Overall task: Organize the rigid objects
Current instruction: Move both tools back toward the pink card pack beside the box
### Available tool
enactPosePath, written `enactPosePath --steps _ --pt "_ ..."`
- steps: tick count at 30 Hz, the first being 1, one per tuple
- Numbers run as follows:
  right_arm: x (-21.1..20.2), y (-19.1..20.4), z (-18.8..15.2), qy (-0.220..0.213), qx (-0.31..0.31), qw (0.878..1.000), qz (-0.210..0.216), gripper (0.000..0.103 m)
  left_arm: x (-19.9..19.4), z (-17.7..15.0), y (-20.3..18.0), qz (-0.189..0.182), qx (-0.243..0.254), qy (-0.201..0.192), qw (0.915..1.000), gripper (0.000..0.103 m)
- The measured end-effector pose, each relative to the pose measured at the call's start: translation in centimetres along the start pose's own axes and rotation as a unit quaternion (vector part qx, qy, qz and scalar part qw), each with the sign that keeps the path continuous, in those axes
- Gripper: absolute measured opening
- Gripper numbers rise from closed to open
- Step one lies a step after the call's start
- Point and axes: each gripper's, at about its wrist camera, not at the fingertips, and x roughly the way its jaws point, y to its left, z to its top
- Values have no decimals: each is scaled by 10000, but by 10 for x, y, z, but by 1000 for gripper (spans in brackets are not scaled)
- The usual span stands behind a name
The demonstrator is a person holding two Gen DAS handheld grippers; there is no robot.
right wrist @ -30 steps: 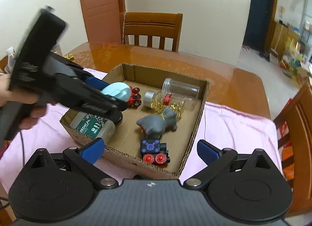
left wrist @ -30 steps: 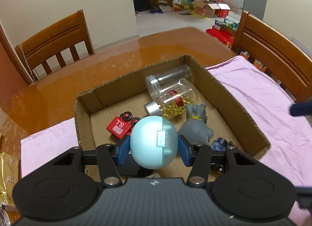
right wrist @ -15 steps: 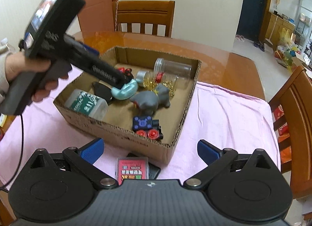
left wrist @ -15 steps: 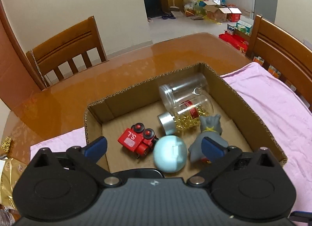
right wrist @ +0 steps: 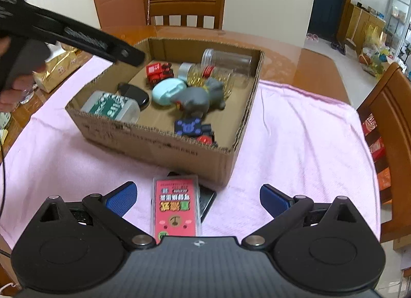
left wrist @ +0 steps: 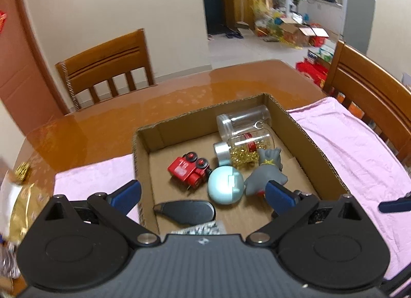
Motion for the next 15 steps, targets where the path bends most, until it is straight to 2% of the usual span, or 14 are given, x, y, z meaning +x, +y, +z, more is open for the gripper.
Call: enactPosePath --steps 6,11,15 --pt "18 10 -19 103 -37 9997 228 103 -29 -33 4 254 -330 -68 9991 102" --pt "40 25 -25 117 -328 9986 395 103 -40 -70 8 515 -626 106 9967 102" --pt "50 36 -23 59 -559 9981 266 103 -42 -95 9 629 -887 234 9938 102"
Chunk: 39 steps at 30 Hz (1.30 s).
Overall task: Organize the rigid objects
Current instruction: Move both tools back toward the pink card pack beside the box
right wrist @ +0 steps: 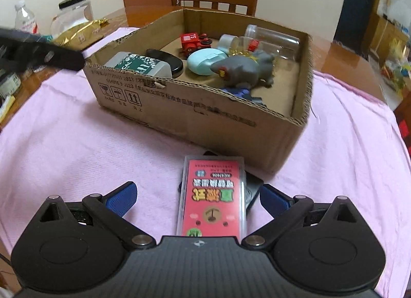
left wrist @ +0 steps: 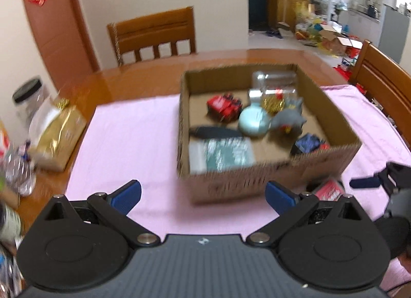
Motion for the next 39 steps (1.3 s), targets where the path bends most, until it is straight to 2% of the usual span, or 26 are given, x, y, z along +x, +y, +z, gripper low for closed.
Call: enactPosePath --steps 4,11,17,21,25,32,39 --pt "8 1 1 77 39 10000 13 103 4 -17 5 -50 -156 162 9997 102" --pt "8 20 -3 195 -169 9996 85 103 3 -23 7 -277 -39 174 9995 102" --pt "6 41 -6 286 -269 9986 354 103 7 -21 1 -529 212 155 9983 102" --pt "7 50 -8 472 -97 9957 785 103 9 -21 -2 -739 415 159 9963 102" --pt "-1 54 -13 398 -78 9978 532 103 13 -25 -11 -917 809 167 9923 102" --pt "-28 23 -40 503 121 9987 43 103 18 -33 -33 -1224 1298 301 9835 102" --pt "-27 7 -58 479 113 9987 161 103 20 -40 -56 -1159 1246 560 9838 102"
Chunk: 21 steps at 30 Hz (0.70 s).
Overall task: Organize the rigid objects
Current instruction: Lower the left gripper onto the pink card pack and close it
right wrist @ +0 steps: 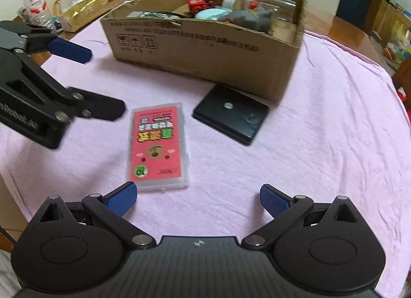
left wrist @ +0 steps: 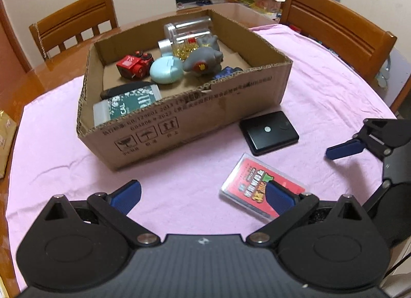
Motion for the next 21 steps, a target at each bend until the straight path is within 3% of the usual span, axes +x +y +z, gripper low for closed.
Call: enactPosePath --steps 3,8,15,21 --pt "5 7 3 -149 -119 9997 147 103 -1 1 -6 80 -20 37 10000 102" --pt "10 -1 3 -247 -363 9989 -187 103 0 1 -19 110 62 112 9999 102" --pt "1 -32 -9 -202 -437 9988 -116 103 16 -1 -44 -256 888 319 9952 102" --pt "-5 -36 -16 -221 -492 9985 -83 103 34 -4 -52 -273 1443 469 9880 102"
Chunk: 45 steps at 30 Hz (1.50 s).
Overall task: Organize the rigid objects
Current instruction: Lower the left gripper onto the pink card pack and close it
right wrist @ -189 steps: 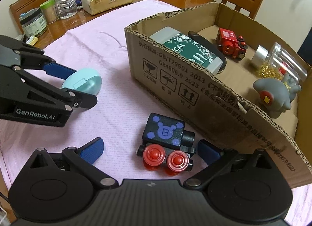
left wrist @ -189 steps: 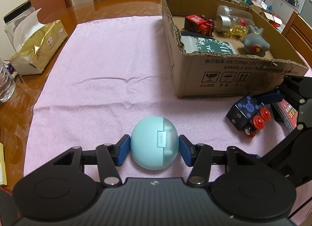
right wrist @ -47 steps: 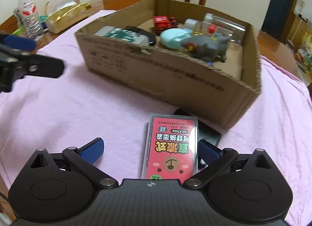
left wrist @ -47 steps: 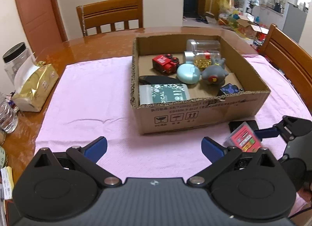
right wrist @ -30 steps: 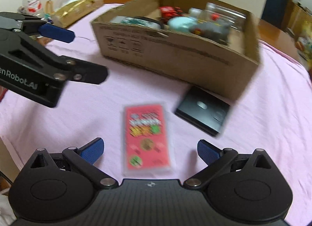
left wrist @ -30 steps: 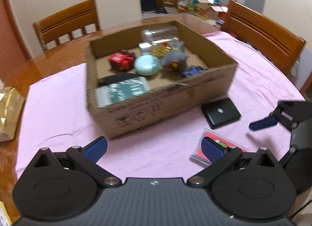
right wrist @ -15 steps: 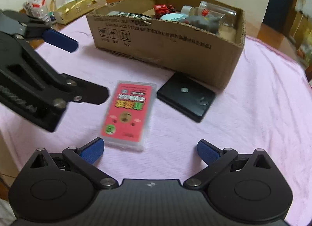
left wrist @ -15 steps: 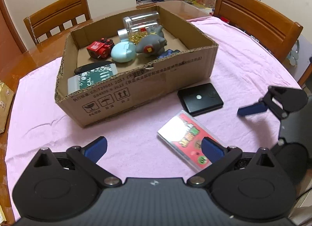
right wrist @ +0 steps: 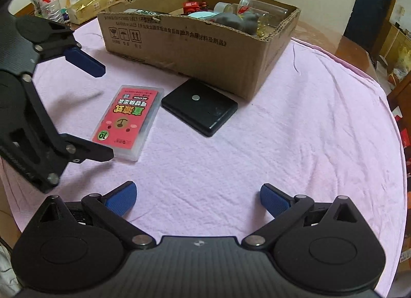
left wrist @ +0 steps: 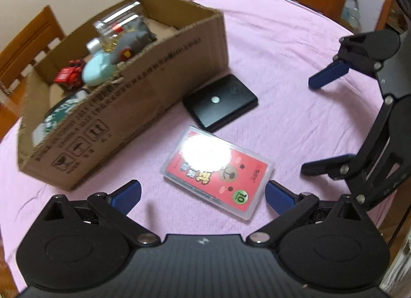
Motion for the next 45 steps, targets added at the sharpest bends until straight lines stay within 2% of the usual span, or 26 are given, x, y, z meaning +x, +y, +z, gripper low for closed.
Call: enactPosePath --steps 4,11,15,17,21,26,30,39,45 --pt "-3 0 -5 -30 209 9997 -134 103 5 6 -1 -13 169 -46 9998 102" --pt "-6 3 -10 -21 632 9971 -414 103 19 21 12 -411 4 -126 9991 102" --pt "-6 4 -9 26 789 9955 -515 103 21 23 17 -705 -172 -132 9973 93" --pt "-5 4 -9 43 844 9949 -550 103 20 23 17 -701 -197 -129 9973 92" --pt "-5 5 -8 73 947 9936 -614 103 18 19 20 -568 -411 -89 9975 92" --pt "-2 6 -3 153 1089 9915 -696 103 14 8 36 -159 -997 62 9949 92" --pt "2 8 4 252 1162 9902 -729 103 8 -8 57 235 -1601 157 9867 92" --pt "19 21 30 162 1210 9907 -599 103 -1 -43 106 658 -2577 233 9637 92" --pt "37 30 54 4 1085 9923 -592 103 -2 -47 114 649 -2676 216 9611 92"
